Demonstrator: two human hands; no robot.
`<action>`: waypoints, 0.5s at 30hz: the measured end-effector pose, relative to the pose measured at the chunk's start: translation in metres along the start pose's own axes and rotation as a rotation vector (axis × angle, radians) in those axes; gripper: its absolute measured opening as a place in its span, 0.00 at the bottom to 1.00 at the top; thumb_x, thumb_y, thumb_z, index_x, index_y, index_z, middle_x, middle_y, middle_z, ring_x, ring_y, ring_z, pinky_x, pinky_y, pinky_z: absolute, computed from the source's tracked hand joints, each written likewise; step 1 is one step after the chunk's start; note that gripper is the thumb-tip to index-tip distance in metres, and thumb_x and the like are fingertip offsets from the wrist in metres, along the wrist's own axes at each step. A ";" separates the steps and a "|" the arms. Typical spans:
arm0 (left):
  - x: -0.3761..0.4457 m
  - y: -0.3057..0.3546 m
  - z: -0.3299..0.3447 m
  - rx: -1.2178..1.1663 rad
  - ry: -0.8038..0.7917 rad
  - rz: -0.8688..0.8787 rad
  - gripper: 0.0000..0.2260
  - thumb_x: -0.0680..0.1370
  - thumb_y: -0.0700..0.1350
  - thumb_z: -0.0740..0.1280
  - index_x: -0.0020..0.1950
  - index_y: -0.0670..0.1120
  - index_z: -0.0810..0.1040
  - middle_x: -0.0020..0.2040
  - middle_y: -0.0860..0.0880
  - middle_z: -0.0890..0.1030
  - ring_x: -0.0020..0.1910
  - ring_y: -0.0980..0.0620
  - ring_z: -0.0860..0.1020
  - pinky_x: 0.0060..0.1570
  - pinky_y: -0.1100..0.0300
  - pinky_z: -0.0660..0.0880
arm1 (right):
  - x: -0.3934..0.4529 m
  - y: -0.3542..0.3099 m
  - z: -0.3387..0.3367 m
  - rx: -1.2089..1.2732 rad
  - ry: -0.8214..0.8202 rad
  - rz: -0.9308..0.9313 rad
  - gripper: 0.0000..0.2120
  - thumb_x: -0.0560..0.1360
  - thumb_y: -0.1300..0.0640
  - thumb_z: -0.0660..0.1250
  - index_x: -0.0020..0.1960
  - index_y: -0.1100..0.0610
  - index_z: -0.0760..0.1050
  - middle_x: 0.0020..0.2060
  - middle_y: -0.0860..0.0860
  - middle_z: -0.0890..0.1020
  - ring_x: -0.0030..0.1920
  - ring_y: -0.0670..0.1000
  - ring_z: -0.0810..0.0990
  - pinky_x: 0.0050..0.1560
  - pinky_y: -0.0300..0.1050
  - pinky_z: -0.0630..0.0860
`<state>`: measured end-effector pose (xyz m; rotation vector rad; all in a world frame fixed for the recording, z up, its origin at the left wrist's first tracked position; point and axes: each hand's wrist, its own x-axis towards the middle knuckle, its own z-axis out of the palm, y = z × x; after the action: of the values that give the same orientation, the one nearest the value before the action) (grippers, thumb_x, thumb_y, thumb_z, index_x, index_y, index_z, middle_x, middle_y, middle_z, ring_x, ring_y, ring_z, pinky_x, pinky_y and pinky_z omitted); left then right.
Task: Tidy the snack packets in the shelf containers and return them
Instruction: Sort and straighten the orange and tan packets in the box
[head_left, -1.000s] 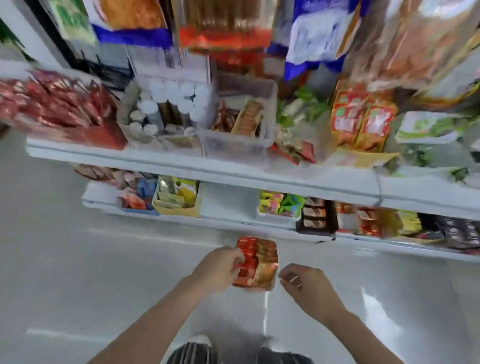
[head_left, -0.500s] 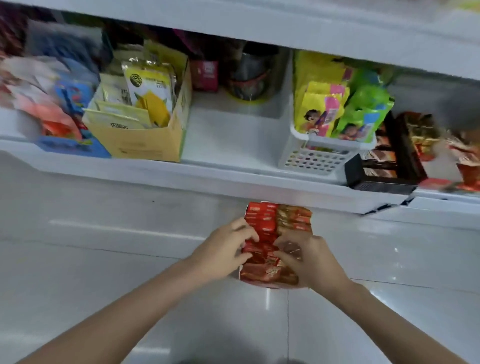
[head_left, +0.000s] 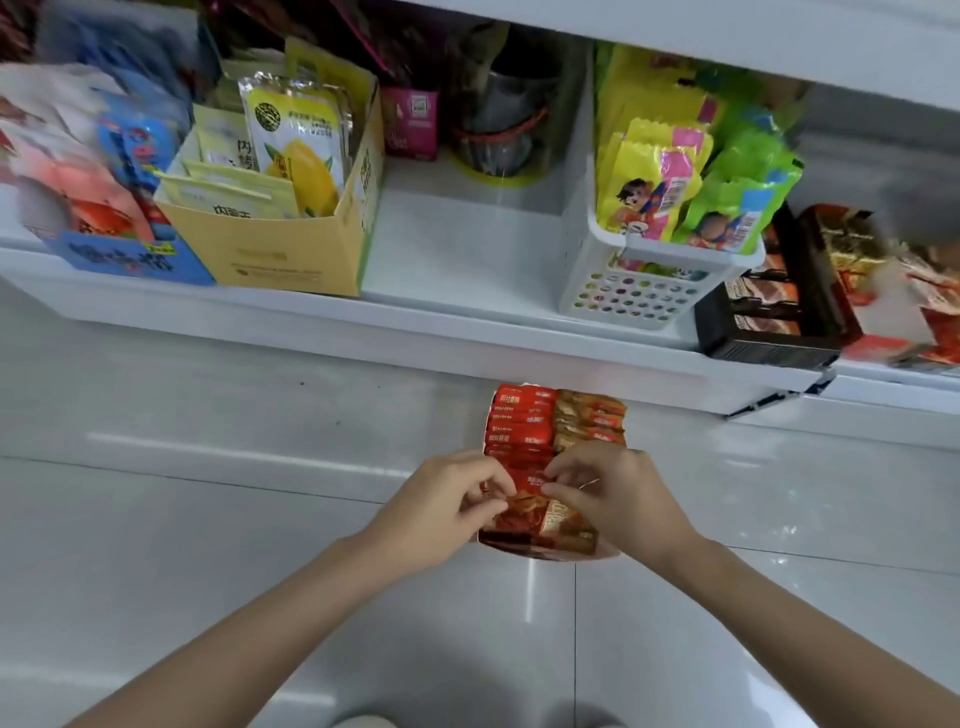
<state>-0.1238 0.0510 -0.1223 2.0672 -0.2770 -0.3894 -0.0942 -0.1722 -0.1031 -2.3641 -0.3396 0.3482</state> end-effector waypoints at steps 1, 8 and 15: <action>0.000 0.000 0.002 -0.004 -0.009 -0.009 0.06 0.75 0.39 0.73 0.49 0.49 0.81 0.47 0.58 0.78 0.37 0.58 0.81 0.42 0.61 0.79 | 0.000 -0.001 0.001 -0.009 -0.009 -0.022 0.06 0.69 0.58 0.79 0.43 0.53 0.83 0.36 0.43 0.83 0.41 0.41 0.81 0.44 0.31 0.77; -0.003 0.004 -0.002 0.085 -0.065 -0.012 0.14 0.67 0.45 0.81 0.46 0.48 0.79 0.47 0.54 0.77 0.38 0.57 0.79 0.42 0.59 0.78 | 0.003 0.002 0.013 -0.102 0.019 -0.038 0.10 0.66 0.55 0.81 0.45 0.54 0.84 0.36 0.41 0.77 0.36 0.39 0.76 0.41 0.32 0.73; -0.005 0.010 -0.009 0.285 -0.187 0.028 0.17 0.73 0.49 0.76 0.58 0.49 0.76 0.57 0.54 0.73 0.52 0.52 0.78 0.55 0.52 0.76 | -0.001 -0.004 0.025 -0.290 0.067 -0.046 0.14 0.71 0.50 0.77 0.52 0.57 0.86 0.44 0.50 0.81 0.40 0.50 0.79 0.42 0.51 0.79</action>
<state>-0.1253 0.0552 -0.1088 2.3051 -0.4974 -0.5544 -0.1037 -0.1545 -0.1177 -2.6390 -0.4361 0.2086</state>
